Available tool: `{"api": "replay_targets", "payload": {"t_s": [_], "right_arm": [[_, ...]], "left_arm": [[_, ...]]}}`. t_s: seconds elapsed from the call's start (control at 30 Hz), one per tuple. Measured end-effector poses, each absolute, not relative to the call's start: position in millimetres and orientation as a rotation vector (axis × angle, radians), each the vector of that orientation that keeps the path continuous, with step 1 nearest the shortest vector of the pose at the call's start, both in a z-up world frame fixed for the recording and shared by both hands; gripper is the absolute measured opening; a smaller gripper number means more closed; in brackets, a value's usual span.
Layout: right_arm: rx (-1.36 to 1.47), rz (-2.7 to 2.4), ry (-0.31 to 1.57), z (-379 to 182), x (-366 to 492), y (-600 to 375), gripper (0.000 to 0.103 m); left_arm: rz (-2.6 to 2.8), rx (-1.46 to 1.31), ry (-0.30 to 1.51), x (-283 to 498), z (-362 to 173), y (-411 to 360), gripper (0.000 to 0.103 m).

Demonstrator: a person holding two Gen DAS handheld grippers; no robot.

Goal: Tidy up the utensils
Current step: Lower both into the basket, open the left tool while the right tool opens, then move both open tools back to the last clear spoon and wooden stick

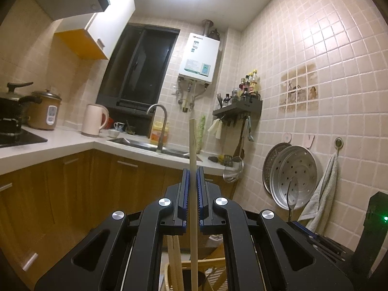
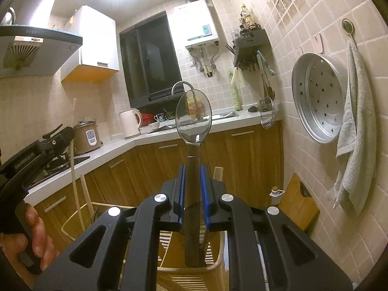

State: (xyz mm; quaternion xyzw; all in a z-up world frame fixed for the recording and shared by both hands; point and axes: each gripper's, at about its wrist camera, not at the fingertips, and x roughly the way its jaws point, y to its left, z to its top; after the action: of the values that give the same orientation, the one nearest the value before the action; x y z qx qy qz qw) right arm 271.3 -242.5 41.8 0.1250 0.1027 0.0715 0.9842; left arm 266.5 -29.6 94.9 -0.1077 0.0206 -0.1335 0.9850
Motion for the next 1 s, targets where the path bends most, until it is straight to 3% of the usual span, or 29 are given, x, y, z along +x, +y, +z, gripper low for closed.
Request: {"api": "replay_targets", "payload": {"t_s": [0.27,0.4,1.0], "right_arm": [[0.258,0.191,0.213,35.0,266.1,-254.2,0.011],[0.315,0.202,0.199,35.7,262.6,-266.1,0.024],[0.283,0.188,0.205,49.3,238.5,-262.3,0.024]], "left_arm": [[-0.259,-0.223,0.043,264.1,96.4,-27.3,0.005],[-0.266,-0.230,0.038,260.7,97.5,-26.6,0.011],[-0.259,-0.240,0.064,241.2,108.1,-14.3,0.019]]}}
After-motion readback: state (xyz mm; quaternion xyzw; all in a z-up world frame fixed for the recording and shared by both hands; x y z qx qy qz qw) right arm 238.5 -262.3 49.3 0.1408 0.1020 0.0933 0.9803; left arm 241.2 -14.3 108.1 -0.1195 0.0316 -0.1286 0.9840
